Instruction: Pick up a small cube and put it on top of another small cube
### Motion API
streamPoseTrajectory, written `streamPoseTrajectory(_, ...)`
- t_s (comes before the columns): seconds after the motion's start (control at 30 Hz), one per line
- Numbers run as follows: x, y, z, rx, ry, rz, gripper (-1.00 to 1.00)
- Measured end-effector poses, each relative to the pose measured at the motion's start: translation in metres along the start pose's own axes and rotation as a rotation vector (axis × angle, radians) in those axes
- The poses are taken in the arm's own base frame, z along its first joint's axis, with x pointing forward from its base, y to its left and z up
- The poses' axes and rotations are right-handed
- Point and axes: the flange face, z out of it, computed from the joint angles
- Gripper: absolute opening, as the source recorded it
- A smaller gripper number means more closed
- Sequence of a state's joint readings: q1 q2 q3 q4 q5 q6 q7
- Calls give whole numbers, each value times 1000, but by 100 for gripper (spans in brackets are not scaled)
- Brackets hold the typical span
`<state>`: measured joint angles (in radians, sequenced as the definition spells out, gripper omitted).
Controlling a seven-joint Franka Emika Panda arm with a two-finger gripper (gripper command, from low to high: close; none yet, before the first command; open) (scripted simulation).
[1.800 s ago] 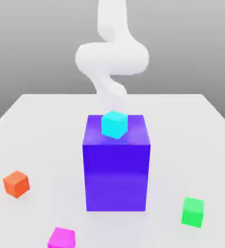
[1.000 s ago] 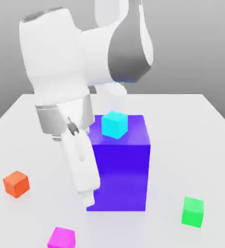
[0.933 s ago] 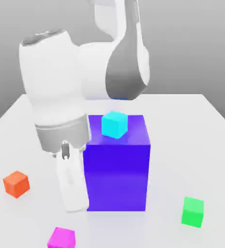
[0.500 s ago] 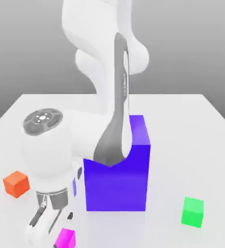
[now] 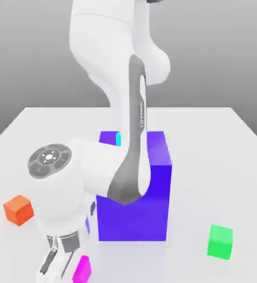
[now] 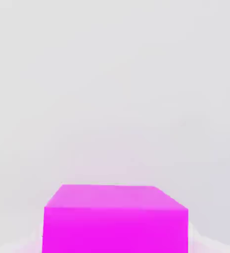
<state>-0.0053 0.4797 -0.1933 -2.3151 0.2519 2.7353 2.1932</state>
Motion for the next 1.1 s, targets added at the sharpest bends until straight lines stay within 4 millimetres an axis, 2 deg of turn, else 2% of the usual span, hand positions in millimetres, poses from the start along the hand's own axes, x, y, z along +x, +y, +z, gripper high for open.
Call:
streamPoseTrajectory(0.3, -1, 0, -51, 30, -21, -6, -100)
streamPoseTrajectory(0.33, -4, 5, -54, 29, -23, -39, -100)
streamPoseTrajectory(0.57, -44, 83, -49, -35, -20, -582, -100)
streamPoseTrajectory(0.77, -70, 156, -57, -55, -32, -1086, -100)
streamPoseTrajectory(0.93, -84, 218, -70, -42, -36, -1512, -100)
streamPoseTrajectory(1.1, -90, 279, -85, -6, -19, -1939, -100)
